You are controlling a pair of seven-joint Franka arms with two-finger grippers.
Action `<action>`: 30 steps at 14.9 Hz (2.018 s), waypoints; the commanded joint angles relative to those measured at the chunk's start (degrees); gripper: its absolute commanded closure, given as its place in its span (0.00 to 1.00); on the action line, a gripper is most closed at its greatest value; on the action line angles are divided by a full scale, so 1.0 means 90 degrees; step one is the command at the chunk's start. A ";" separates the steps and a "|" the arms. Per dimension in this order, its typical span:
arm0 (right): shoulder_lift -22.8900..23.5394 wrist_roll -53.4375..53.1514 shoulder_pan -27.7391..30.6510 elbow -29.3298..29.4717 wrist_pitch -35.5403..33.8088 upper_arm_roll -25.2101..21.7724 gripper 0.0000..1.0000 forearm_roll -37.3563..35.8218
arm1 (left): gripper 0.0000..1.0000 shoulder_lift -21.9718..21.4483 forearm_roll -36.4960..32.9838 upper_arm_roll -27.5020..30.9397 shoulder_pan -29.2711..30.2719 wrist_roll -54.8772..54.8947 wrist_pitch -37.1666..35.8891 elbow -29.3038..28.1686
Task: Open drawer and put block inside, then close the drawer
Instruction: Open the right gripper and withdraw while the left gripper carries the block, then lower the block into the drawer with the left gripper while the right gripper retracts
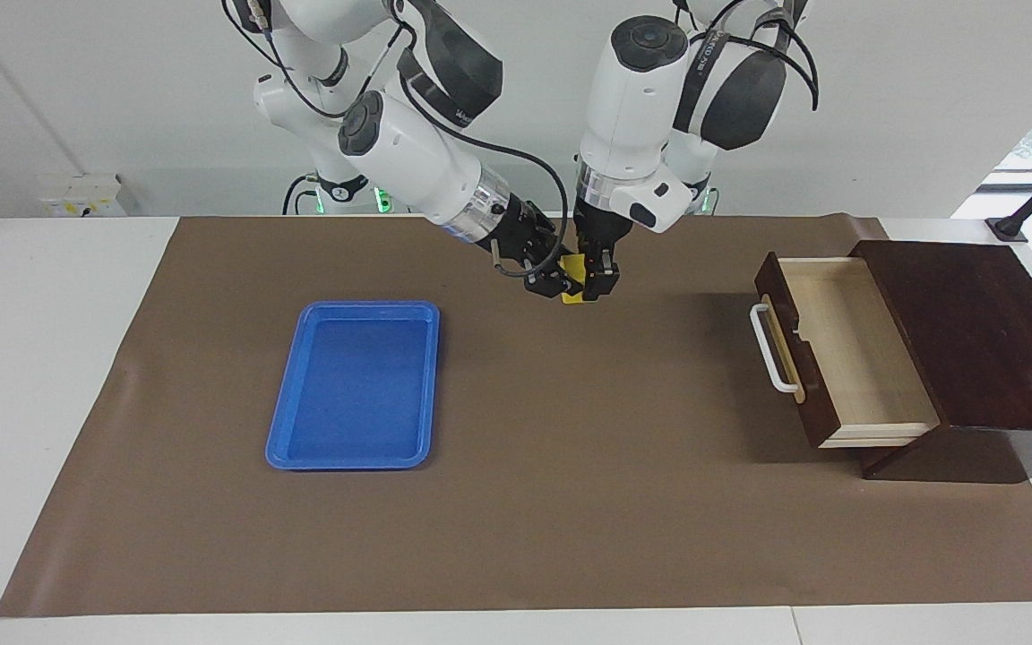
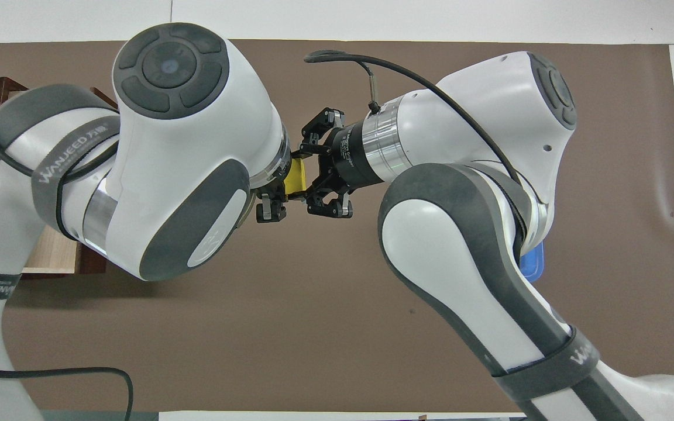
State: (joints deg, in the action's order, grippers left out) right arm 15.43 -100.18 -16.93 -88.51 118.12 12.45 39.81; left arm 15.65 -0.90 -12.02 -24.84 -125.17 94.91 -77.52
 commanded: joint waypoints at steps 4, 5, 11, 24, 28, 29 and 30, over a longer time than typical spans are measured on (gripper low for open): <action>-0.0065 -0.0275 0.0074 -0.0010 0.0059 0.0032 0.74 0.0156 | 1.00 0.0106 -0.0046 0.0057 -0.0101 -0.0096 0.0050 0.0157; -0.0064 -0.0275 0.0074 -0.0010 0.0059 0.0032 0.58 0.0156 | 1.00 0.0097 -0.0114 0.0066 -0.0091 -0.0086 0.0041 0.0147; -0.0055 -0.0334 0.0162 0.0136 -0.0175 0.0003 0.00 0.0156 | 1.00 0.0067 -0.0183 0.0115 0.0016 0.0275 -0.0125 0.0010; -0.0054 0.3712 0.2622 0.0937 -0.3094 -0.0114 0.00 -0.1169 | 1.00 -0.0372 -0.0193 0.0115 0.2845 0.3974 -0.0214 -0.0673; -0.0259 0.6777 0.2623 0.0928 -0.3758 -0.0183 0.00 -0.2847 | 1.00 -0.0547 -0.0203 0.0115 0.3725 0.5068 0.0448 -0.1237; -0.0356 0.7413 0.2633 0.0889 -0.3827 -0.0192 0.00 -0.3142 | 1.00 -0.0674 -0.0203 0.0125 0.3872 0.5283 0.0750 -0.1549; -0.0444 0.7990 0.2633 0.0850 -0.3876 -0.0212 0.00 -0.3280 | 1.00 -0.0752 -0.0203 0.0125 0.3990 0.5343 0.1043 -0.1852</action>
State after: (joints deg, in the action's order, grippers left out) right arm 13.45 -38.52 6.82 -80.18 84.59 10.71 14.23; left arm 13.18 -2.22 -10.31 8.95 -79.36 98.67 -85.96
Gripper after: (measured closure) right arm 0.000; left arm 0.454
